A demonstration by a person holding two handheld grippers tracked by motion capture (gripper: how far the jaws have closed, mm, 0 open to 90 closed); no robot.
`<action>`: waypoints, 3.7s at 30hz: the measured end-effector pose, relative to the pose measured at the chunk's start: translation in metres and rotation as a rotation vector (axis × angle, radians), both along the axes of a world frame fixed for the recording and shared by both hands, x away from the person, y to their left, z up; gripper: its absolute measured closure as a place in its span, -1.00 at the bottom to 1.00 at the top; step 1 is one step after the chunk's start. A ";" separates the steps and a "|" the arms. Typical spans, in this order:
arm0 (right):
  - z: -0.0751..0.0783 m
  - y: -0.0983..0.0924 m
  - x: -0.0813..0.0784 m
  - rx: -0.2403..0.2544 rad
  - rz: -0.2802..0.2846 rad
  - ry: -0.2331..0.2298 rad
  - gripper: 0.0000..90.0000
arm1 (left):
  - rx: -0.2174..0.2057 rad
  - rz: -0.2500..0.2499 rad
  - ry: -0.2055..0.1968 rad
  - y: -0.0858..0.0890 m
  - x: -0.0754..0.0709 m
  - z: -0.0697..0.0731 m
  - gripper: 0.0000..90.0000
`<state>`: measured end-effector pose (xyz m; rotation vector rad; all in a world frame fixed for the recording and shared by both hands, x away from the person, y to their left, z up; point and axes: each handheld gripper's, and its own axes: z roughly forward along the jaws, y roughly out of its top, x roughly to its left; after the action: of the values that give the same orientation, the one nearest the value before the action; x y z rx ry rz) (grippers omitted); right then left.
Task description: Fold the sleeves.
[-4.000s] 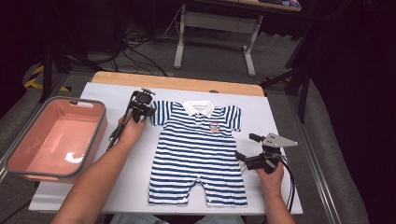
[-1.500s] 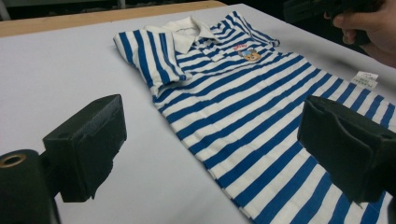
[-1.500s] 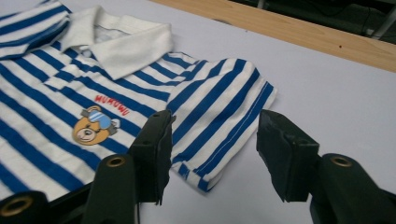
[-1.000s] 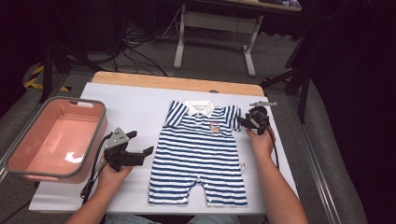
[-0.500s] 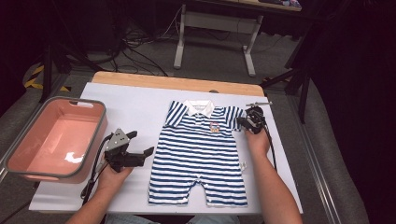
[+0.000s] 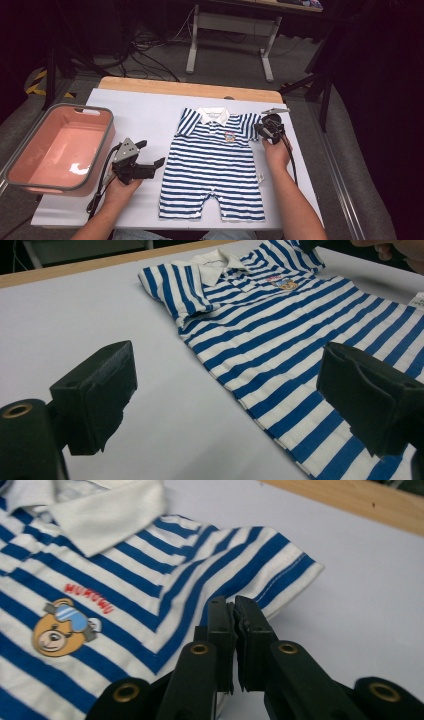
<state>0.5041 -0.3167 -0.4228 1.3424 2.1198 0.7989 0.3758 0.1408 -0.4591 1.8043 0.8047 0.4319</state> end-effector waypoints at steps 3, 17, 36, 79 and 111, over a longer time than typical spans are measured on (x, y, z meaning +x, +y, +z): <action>0.004 0.012 -0.004 -0.024 0.045 -0.026 0.92 | 0.001 0.002 -0.003 0.000 -0.001 0.000 -0.78; 0.005 0.042 -0.007 0.099 0.282 -0.044 0.57 | 0.006 -0.001 -0.008 -0.001 -0.002 0.001 -0.78; -0.023 -0.021 0.010 0.076 -0.114 0.045 0.41 | 0.009 0.005 -0.010 -0.001 -0.002 0.000 -0.78; -0.024 0.019 -0.018 0.081 0.205 0.099 0.92 | 0.016 -0.004 -0.025 -0.002 -0.003 0.001 -0.77; -0.011 0.020 0.049 0.112 0.053 -0.018 0.90 | 0.018 -0.027 -0.010 -0.004 -0.014 0.008 -0.83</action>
<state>0.5535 -0.2964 -0.4336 1.3348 2.1325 0.9598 0.3617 0.1372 -0.4509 1.8260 0.7707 0.4320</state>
